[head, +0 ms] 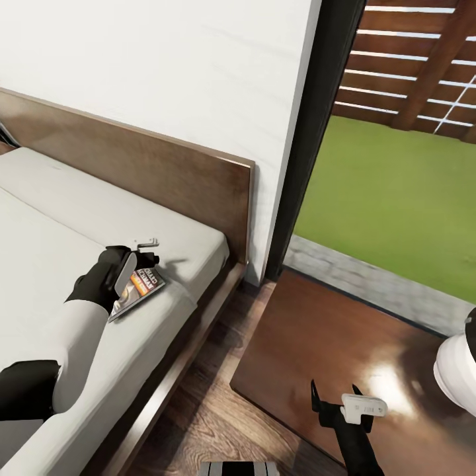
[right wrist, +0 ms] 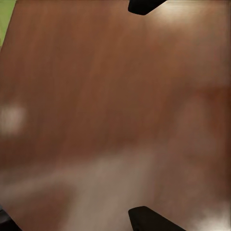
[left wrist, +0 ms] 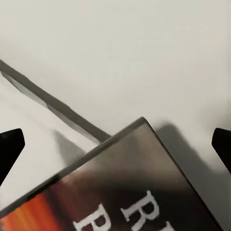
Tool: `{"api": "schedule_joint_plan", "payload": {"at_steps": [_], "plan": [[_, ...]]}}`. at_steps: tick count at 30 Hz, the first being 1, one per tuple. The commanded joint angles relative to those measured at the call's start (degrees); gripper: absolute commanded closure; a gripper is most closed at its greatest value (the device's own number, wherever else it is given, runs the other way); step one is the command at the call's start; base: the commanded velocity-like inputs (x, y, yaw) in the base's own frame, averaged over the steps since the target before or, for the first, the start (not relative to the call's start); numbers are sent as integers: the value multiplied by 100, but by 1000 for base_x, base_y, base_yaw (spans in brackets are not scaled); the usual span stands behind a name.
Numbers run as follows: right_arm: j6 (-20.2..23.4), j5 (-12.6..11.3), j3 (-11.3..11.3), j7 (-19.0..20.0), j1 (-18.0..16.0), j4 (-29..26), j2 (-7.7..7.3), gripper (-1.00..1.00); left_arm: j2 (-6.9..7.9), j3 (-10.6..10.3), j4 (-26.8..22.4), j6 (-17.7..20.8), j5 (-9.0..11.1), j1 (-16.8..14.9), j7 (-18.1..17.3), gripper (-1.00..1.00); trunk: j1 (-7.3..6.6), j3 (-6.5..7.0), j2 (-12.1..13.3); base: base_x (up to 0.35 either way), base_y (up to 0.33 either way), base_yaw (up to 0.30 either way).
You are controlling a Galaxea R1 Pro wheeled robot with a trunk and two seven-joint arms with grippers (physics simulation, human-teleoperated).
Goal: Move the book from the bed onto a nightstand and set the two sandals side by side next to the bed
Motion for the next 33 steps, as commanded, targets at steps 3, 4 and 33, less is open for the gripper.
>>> {"api": "schedule_joint_plan", "payload": {"at_steps": [3, 4, 33], "plan": [[-6, 27, 7, -32, -2, 0, 0, -100, 9, 1, 70, 26, 63, 0, 38, -100, 1, -3, -1, 0, 0, 0], [-6, 27, 7, -32, -2, 0, 0, -100, 8, 1, 70, 26, 63, -1, 38, -100, 1, -3, -1, -9, 0, 0], [-6, 27, 7, -32, -1, 0, 0, -100, 21, 1, 62, 34, 63, -2, 37, -100, 1, -3, -1, -153, 0, 0]]}}
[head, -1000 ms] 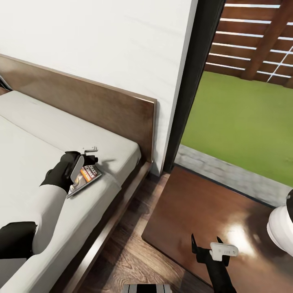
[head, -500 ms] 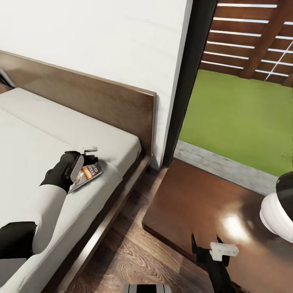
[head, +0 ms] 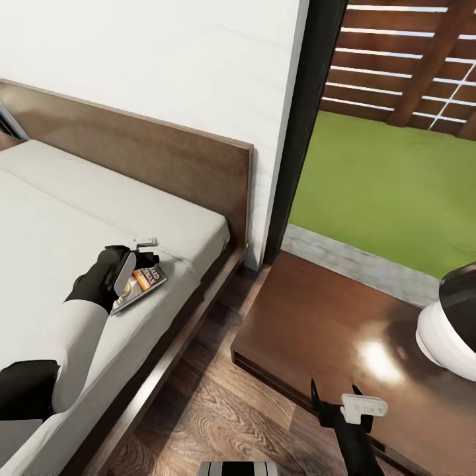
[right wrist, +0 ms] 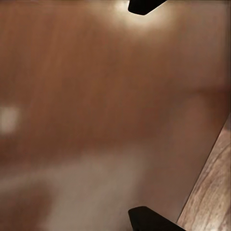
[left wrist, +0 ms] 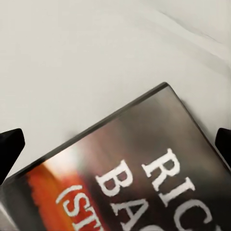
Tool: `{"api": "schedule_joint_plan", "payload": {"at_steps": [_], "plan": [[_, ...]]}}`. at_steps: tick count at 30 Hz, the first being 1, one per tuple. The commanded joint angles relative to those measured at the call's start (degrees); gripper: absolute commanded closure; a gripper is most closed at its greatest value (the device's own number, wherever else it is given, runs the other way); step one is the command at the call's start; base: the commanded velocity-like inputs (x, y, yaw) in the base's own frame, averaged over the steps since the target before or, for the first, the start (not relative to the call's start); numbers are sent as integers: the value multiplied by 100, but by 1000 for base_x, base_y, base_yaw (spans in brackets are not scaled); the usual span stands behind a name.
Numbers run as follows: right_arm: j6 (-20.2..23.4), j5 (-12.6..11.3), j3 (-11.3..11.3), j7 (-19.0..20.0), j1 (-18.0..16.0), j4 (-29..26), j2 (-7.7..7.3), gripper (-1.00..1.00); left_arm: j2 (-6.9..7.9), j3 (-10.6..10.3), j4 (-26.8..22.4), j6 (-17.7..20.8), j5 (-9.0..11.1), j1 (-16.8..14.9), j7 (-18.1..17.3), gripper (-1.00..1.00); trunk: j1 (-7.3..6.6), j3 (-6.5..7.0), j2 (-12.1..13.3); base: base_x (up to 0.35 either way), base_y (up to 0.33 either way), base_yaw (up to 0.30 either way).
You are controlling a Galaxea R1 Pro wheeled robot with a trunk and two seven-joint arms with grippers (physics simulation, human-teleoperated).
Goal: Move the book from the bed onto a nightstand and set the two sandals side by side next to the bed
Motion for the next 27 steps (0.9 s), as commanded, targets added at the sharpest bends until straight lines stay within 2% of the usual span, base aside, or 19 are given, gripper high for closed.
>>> {"api": "schedule_joint_plan", "payload": {"at_steps": [1, 10, 19, 27], "plan": [[-6, 27, 7, -32, 2, -1, 0, -100, 2, -6, 64, 49, 39, 1, 27, -100, 0, -3, -1, -7, 0, 0], [-6, 27, 7, -32, 2, 6, 0, -100, 5, -6, 64, 50, 39, 0, 27, -100, 0, -3, -1, -16, 0, 0], [-6, 27, 7, -32, 1, 7, 0, -100, 5, -6, 64, 50, 39, 2, 27, -100, 0, -3, -1, -263, 0, 0], [-6, 27, 7, -32, 0, 7, 0, -100, 9, -6, 64, 50, 39, 4, 27, -100, 0, -3, -1, -71, 0, 0]]}}
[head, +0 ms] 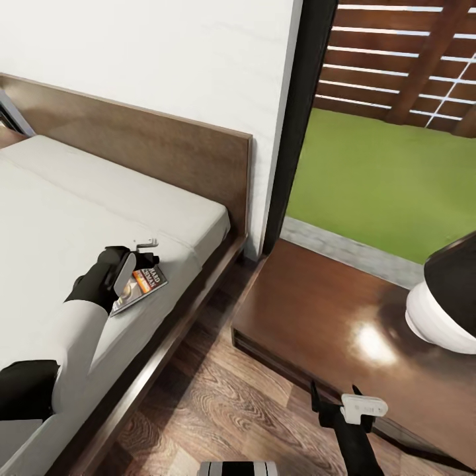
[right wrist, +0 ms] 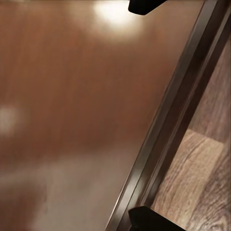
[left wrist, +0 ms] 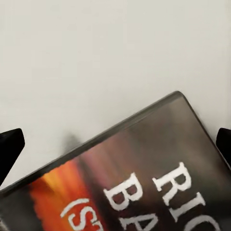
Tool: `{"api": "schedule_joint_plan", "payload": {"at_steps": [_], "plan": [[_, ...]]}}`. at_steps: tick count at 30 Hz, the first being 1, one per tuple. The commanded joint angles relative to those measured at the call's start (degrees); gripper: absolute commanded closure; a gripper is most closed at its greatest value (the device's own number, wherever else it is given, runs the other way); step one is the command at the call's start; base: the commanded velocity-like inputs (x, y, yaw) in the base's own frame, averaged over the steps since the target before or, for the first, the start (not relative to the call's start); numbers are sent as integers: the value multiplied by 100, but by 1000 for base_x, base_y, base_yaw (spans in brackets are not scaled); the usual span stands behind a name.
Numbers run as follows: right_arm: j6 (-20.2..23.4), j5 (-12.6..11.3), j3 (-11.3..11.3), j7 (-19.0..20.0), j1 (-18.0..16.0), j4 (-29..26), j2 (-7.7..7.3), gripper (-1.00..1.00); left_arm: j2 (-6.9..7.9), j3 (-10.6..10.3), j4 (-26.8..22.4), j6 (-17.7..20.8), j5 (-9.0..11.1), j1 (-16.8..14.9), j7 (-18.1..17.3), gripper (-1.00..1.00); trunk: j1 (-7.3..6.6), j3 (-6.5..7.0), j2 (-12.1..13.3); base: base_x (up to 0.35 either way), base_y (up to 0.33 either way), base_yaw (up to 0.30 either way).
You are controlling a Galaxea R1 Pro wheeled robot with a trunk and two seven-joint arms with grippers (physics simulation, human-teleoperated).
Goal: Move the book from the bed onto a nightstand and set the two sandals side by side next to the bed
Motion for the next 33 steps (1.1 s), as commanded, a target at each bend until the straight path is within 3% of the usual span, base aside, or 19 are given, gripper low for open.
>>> {"api": "schedule_joint_plan", "payload": {"at_steps": [1, 15, 24, 33], "plan": [[-6, 27, 7, -32, 3, -1, 0, -100, 6, -6, 31, 53, 27, 2, 28, -100, 0, -4, -1, -5, 0, 0], [-6, 27, 7, -32, 2, -1, 0, -100, 15, 1, 31, 51, 27, 6, 28, -100, 0, -4, -1, -4, 0, 0], [-6, 27, 7, -32, 1, 0, 0, -100, 12, 3, 31, 53, 27, 6, 28, -100, 0, -4, -1, -198, 0, 0], [-6, 27, 7, -32, 1, 7, 0, -100, 10, -4, 31, 53, 27, 7, 28, -100, 0, -4, -1, -28, 0, 0]]}}
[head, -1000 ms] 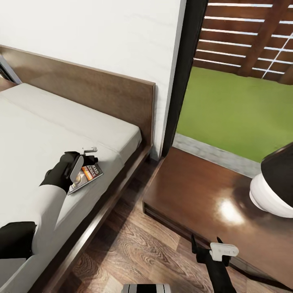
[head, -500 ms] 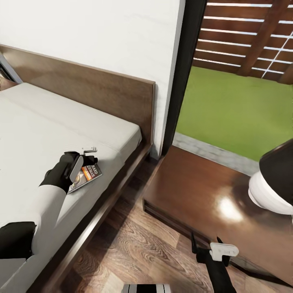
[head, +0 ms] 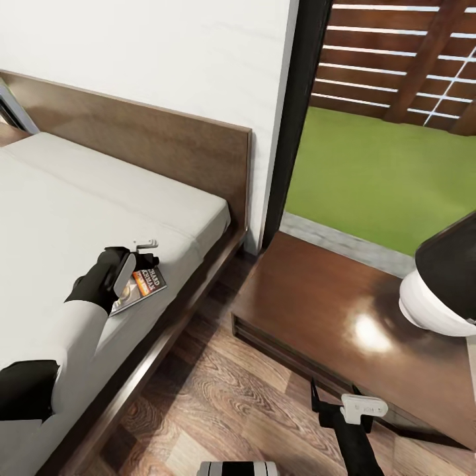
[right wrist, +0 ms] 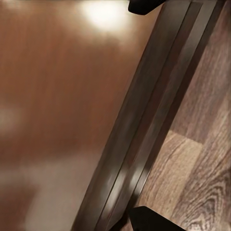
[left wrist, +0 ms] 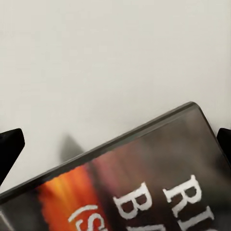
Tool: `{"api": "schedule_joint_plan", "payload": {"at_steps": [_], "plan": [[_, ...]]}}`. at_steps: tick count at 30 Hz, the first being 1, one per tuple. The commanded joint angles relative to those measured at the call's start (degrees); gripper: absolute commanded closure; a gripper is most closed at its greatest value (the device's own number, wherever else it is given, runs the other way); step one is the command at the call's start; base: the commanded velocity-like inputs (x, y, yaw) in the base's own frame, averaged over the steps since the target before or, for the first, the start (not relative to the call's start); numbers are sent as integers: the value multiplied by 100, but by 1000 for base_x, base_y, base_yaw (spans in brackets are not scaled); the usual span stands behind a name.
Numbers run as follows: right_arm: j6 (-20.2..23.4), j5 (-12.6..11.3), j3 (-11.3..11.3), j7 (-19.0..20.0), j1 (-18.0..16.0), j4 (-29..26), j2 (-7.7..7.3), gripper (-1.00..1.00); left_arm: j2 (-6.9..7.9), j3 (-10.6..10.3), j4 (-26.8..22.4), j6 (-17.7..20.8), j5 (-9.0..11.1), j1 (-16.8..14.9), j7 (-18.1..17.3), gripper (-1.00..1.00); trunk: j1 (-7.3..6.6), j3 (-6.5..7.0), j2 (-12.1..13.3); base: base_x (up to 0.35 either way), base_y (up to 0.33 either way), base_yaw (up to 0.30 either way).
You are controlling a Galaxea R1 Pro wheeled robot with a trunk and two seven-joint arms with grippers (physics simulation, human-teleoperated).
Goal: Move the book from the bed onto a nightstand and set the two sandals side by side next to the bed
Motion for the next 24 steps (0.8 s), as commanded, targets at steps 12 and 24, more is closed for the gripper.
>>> {"api": "schedule_joint_plan", "payload": {"at_steps": [12, 24], "plan": [[-6, 27, 7, -32, 3, 2, 0, -100, -1, 5, -2, 54, 34, 1, 36, -100, -241, 194, 440, -1, 0, 0], [-6, 22, 7, -30, 3, 26, 0, -100, 13, 5, -665, 450, 34, 5, 175, -100, -505, 409, 921, 0, 0, 0]]}}
